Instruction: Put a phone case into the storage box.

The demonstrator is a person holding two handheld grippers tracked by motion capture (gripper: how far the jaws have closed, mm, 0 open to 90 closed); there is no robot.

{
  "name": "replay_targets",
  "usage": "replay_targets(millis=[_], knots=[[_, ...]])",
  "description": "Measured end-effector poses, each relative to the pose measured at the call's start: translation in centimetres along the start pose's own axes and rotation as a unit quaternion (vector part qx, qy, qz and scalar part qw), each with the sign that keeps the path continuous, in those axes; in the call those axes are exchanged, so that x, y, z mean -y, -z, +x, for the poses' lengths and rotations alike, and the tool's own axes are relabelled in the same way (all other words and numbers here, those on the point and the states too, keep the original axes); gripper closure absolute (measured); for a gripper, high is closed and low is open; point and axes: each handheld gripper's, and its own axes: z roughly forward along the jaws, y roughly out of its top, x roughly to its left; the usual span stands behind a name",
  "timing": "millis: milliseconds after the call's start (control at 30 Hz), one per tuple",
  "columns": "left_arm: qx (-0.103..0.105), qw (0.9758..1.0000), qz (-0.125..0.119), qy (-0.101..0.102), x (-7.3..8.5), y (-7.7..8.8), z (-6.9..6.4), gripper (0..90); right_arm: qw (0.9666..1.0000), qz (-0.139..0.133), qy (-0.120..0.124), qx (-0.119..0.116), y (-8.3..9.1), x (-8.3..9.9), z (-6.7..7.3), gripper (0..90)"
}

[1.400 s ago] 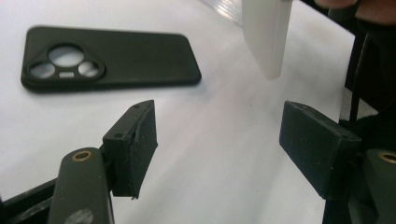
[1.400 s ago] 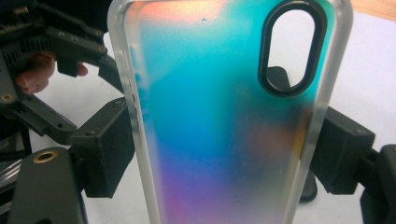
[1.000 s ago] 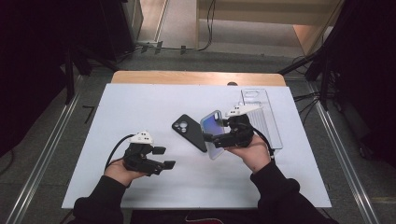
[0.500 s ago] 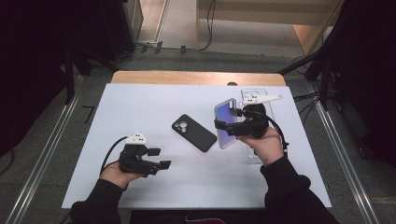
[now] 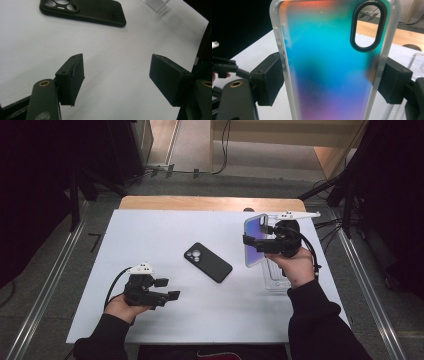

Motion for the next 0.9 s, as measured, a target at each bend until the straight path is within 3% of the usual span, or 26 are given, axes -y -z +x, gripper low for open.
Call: replay_targets(millis=[333, 667, 900], knots=[[-0.003, 1.0, -0.003, 0.008, 0.5, 0.3, -0.2, 28.1, 0.9986, -0.024, -0.02, 0.042, 1.0, -0.6, -2.7, 16.5], [-0.004, 0.9999, -0.01, 0.01, 0.5, 0.4, -0.3, 28.2, 0.992, -0.042, -0.05, 0.108, 0.5, -0.7, -6.0, 16.5], [-0.006, 0.9998, -0.012, 0.015, 0.6, 0.3, 0.0, 28.2, 0.9891, -0.042, -0.064, 0.125, -0.1, -1.0, -7.9, 16.5]])
